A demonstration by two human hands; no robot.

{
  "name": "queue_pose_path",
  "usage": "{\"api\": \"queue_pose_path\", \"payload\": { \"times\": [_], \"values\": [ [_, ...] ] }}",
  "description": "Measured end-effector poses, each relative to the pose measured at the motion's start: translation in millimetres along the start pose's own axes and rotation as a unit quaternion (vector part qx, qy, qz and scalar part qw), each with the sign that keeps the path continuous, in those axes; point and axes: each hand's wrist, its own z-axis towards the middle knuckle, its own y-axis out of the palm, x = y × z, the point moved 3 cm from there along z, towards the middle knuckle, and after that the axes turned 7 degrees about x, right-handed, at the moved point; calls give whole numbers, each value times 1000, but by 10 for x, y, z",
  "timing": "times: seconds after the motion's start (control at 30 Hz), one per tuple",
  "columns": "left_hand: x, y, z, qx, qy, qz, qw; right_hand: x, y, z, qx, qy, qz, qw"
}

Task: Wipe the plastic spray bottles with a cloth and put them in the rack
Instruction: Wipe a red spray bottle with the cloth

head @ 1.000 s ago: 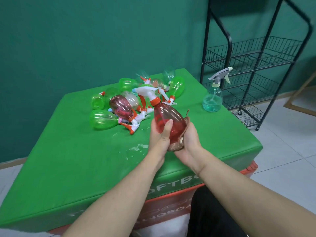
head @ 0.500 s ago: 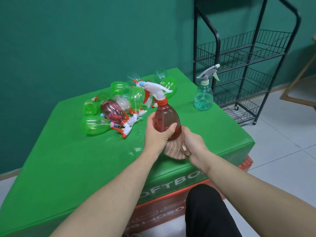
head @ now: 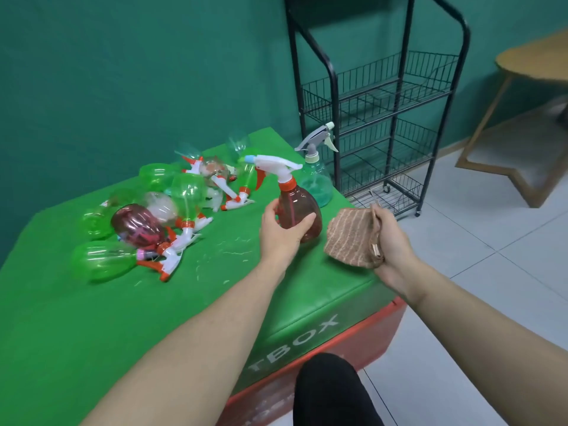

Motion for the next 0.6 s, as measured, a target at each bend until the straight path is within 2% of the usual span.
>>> {"api": "queue_pose_path", "payload": {
  "times": [0.3,0.6],
  "values": [
    [-6,712,94,-20,3,14,1000,-83,-294,323,9,19,43,999],
    [-15,816,93,-12,2,58,998,97,-356,383,-3,47,38,998]
  ]
}}
